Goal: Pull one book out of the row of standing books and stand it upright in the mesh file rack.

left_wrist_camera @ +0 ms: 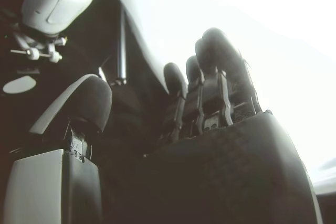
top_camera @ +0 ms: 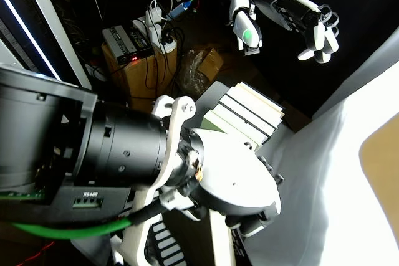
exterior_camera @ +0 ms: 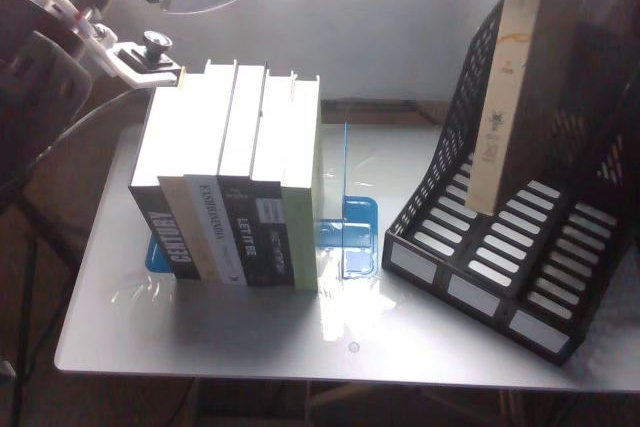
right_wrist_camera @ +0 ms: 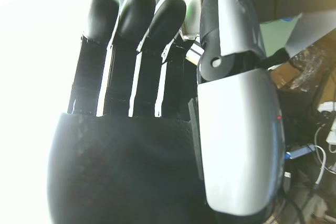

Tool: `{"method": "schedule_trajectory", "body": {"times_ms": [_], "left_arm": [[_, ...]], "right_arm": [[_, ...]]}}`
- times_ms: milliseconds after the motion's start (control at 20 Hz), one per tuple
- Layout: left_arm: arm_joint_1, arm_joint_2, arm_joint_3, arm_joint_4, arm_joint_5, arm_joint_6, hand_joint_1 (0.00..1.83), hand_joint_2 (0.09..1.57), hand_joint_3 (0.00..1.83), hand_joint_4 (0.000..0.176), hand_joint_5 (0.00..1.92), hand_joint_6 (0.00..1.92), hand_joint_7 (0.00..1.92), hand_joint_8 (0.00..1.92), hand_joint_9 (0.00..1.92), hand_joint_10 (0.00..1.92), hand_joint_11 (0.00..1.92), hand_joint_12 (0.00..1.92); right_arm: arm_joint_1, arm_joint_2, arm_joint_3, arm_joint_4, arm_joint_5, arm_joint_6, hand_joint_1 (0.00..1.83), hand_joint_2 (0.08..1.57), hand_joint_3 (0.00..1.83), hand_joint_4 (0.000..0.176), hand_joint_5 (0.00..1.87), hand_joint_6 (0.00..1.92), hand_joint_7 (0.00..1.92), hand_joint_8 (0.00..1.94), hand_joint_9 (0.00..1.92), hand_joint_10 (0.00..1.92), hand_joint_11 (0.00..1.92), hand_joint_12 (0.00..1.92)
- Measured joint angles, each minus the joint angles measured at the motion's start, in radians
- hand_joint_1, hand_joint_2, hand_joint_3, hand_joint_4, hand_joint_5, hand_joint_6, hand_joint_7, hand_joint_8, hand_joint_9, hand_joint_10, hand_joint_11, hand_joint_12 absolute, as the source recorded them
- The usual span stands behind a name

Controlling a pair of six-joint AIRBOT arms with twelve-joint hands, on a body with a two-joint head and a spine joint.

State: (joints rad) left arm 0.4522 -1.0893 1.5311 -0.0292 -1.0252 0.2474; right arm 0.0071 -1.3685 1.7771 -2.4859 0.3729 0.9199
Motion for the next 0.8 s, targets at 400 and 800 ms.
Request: {"method": "schedule_trajectory", "body": {"times_ms": [400,800], "left_arm": [[0.002,-0.008,-0.001,0.012,-0.023,-0.010,0.62,1.22,0.41,0.000,0.00,0.67,0.00,0.43,0.00,0.56,0.00,1.92],[0.012,-0.018,0.002,0.016,-0.032,-0.018,0.57,1.29,0.29,0.000,0.00,0.65,0.00,0.45,0.00,0.52,0.00,1.92]], "right_arm": [[-0.051,-0.051,0.094,0.005,-0.023,0.016,1.35,1.19,0.00,0.000,0.76,1.18,0.84,1.21,0.78,1.47,0.54,1.59],[-0.092,-0.073,0.125,0.004,-0.047,0.034,1.10,1.23,0.00,0.000,0.37,0.20,0.43,0.03,0.34,0.19,0.00,1.08]]}}
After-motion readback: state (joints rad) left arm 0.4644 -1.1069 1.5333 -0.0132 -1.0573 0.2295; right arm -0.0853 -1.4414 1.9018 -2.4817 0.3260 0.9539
